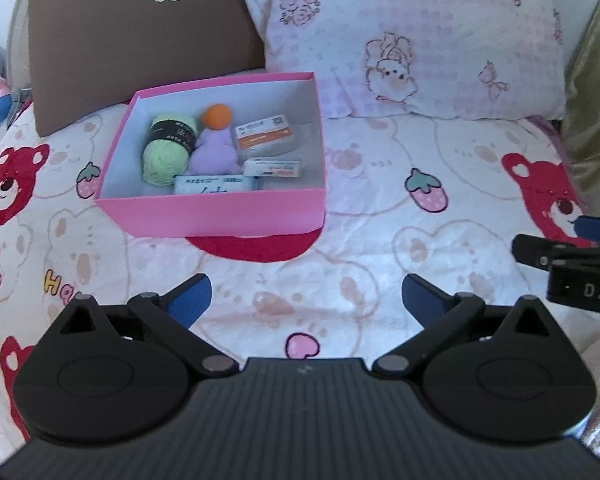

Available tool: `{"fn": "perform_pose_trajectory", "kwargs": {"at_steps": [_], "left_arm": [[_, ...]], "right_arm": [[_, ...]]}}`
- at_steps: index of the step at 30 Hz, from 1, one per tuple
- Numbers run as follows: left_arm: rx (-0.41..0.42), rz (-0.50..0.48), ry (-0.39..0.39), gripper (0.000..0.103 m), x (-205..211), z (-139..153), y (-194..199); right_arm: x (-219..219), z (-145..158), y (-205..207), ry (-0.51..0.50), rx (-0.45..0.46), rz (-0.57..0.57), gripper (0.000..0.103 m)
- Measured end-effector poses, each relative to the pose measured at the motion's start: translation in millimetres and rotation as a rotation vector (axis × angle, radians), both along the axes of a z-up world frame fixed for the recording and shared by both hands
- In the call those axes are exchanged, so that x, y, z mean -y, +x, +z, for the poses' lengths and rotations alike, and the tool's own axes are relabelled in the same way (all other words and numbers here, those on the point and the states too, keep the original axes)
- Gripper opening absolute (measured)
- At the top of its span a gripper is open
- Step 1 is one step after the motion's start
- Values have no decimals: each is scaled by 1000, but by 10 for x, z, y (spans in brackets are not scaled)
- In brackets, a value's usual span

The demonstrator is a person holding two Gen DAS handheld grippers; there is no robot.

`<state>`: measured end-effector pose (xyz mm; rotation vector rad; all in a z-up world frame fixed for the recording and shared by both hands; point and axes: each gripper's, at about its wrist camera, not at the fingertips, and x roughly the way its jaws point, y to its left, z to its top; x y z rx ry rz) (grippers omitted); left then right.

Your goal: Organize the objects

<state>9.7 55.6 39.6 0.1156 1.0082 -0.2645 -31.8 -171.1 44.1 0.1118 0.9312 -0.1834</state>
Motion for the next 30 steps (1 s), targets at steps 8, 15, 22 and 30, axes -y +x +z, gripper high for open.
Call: {"fn": "perform_pose_trajectory", "kwargs": {"at_steps": [8, 15, 22, 30], "left_arm": [[-43, 4, 23, 103, 16, -52, 16], [-30, 14, 18, 103, -6, 39, -15], [-47, 23, 15, 103, -10, 37, -17], [-66, 19, 5, 103, -19, 10, 6]], "right_arm": [[22, -12, 5, -14, -10, -9, 85], [1, 14, -20, -14, -5, -11, 85], [-16, 19, -39, -14, -3, -8, 85], [-40, 13, -57, -29, -3, -1, 85]]}}
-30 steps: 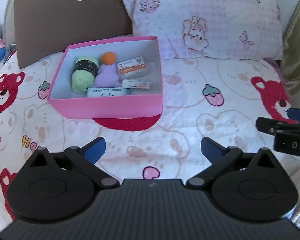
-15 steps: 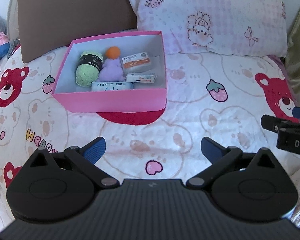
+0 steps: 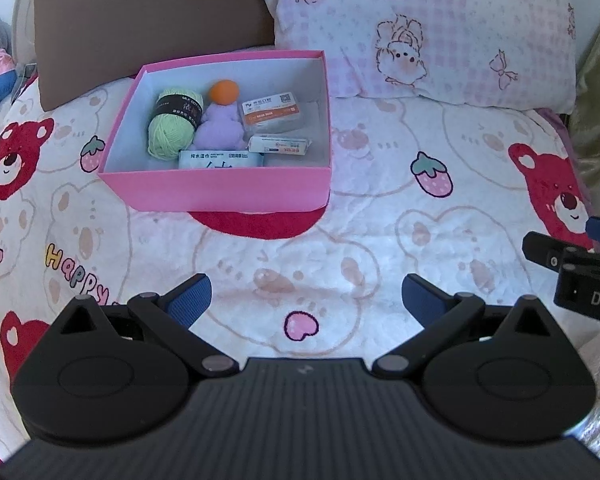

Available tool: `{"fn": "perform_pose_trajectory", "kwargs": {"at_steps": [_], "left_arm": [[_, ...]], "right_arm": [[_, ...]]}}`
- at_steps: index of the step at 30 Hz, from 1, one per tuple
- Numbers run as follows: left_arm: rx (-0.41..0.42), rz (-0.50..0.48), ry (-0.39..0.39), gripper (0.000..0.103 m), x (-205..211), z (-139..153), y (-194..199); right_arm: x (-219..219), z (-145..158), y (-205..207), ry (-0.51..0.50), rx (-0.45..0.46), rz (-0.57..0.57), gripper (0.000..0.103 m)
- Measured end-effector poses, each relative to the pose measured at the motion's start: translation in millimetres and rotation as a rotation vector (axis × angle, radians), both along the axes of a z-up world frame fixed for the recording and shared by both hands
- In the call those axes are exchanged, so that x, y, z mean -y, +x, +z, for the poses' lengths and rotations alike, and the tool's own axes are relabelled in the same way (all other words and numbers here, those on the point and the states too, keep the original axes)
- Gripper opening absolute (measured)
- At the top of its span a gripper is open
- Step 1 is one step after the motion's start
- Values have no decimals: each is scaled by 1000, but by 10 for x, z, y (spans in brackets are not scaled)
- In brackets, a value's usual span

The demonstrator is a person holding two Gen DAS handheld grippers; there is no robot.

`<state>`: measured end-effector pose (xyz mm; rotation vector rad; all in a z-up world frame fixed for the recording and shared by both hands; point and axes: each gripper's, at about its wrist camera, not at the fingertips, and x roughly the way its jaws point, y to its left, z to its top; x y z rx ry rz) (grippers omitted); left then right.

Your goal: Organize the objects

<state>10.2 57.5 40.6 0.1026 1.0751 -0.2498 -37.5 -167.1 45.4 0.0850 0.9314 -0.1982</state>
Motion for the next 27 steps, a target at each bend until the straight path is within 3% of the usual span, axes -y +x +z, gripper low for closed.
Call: {"fn": "perform_pose_trajectory", "kwargs": {"at_steps": [27], "left_arm": [[-30, 7, 3, 103, -4, -75, 4]], "right_arm": [[45, -41, 18, 19, -8, -8, 85]]}}
